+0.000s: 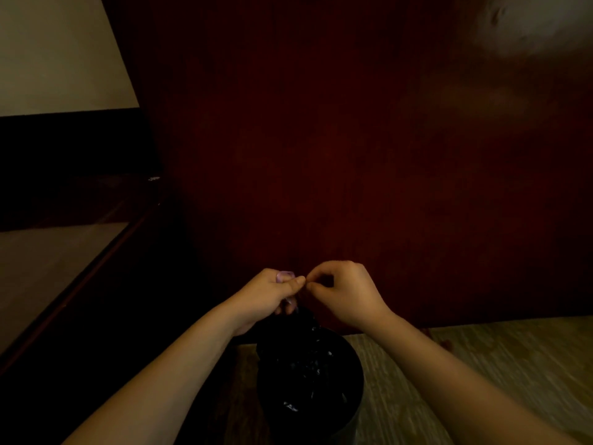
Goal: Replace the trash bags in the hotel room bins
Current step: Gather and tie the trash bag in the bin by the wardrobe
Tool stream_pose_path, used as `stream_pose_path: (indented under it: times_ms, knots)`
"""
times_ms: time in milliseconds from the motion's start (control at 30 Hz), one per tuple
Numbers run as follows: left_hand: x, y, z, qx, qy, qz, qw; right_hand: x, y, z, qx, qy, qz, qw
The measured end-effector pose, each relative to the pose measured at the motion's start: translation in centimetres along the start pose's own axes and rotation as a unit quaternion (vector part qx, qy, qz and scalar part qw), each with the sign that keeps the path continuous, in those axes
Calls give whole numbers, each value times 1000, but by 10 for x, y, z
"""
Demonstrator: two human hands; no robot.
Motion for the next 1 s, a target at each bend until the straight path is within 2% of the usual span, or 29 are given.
stream_pose_path:
  times_ms: [67,167,300,400,433,467,533,567,600,667,733,833,1000]
  knots:
    - [3,2,2,-5,-32,39,999,1,4,5,10,5,-26,1000]
    - [-4,3,0,-15,-16,77,997,11,9,16,-2,-24,-58,998]
    - [-12,8,1,-4,13,-38,999,20,15,23,-13,-65,-48,997]
    - [-14,23,3,80,54,-179,979,16,19,16,5,-30,-91,995]
    - [-14,31,6,130,71,-269,952,16,22,13,27,-18,-124,992]
    - [-12,39,9,190,93,-368,906,18,22,10,51,-14,-160,986]
    - [-7,48,18,318,144,-501,792,24,22,3,85,-14,-210,974]
    - [-4,48,23,362,163,-532,748,27,22,-1,99,-17,-224,969]
    - [-2,46,28,399,183,-541,717,30,20,-3,112,-26,-232,966]
    - [0,44,37,434,230,-538,685,33,16,-7,135,-58,-272,951]
    - [-4,45,41,433,277,-526,677,32,8,-8,140,-83,-336,928]
    - [-13,49,42,410,328,-497,691,23,5,-14,120,-44,-361,924]
    - [-18,40,31,369,345,-395,767,7,17,-17,116,54,-405,905]
Point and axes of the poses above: each hand's wrist, its own z-axis away from the middle knuckle, its own x-axis out of the palm, y = z × x, the point moved 7 cm from there along -z, towards the middle knuckle, and after that the axes turned 9 degrees about -z, right-handed, at the moved point
